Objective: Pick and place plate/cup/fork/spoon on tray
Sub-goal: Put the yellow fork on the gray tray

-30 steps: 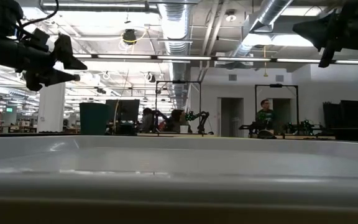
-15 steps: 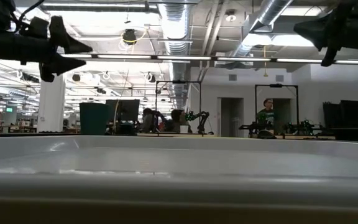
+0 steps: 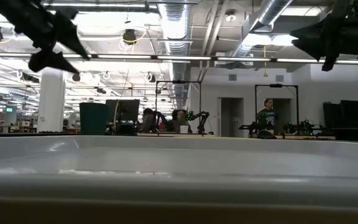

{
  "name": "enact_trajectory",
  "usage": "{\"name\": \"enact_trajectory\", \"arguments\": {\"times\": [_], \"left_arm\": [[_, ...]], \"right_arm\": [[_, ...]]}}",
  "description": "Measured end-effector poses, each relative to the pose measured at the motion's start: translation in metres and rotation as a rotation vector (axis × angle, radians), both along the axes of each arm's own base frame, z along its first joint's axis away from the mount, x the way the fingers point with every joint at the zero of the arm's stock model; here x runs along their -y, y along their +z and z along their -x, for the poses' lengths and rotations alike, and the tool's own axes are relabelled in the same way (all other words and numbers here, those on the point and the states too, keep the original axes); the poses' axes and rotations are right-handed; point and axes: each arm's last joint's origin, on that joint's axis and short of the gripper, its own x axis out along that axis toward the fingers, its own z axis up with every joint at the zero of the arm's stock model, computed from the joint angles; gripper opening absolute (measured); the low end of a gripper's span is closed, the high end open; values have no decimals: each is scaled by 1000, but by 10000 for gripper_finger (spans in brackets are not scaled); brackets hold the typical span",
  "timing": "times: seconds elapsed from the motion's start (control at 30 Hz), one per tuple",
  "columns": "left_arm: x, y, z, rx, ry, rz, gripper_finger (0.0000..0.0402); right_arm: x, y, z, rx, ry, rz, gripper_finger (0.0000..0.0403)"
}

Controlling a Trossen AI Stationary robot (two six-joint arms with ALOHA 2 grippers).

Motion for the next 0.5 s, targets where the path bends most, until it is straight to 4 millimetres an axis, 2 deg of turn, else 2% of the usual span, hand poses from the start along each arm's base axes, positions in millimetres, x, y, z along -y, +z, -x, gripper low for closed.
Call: {"name": "enact_trajectory", "arguments": {"times": [0.1,0.23,0.37,0.5], "left_arm": [[-4,-5,-8,-204,54,111,236],[-3,-30,-17,-416,82,242,226],[5,-57,-23,-486,112,321,224],[14,-73,-27,-468,152,370,226]], "right_arm": [[0,-2,-1,-5,10,-34,190],[0,-6,-2,-26,31,-65,206],[0,-7,-3,-38,32,-67,210],[0,-7,-3,-35,33,-66,207]]}}
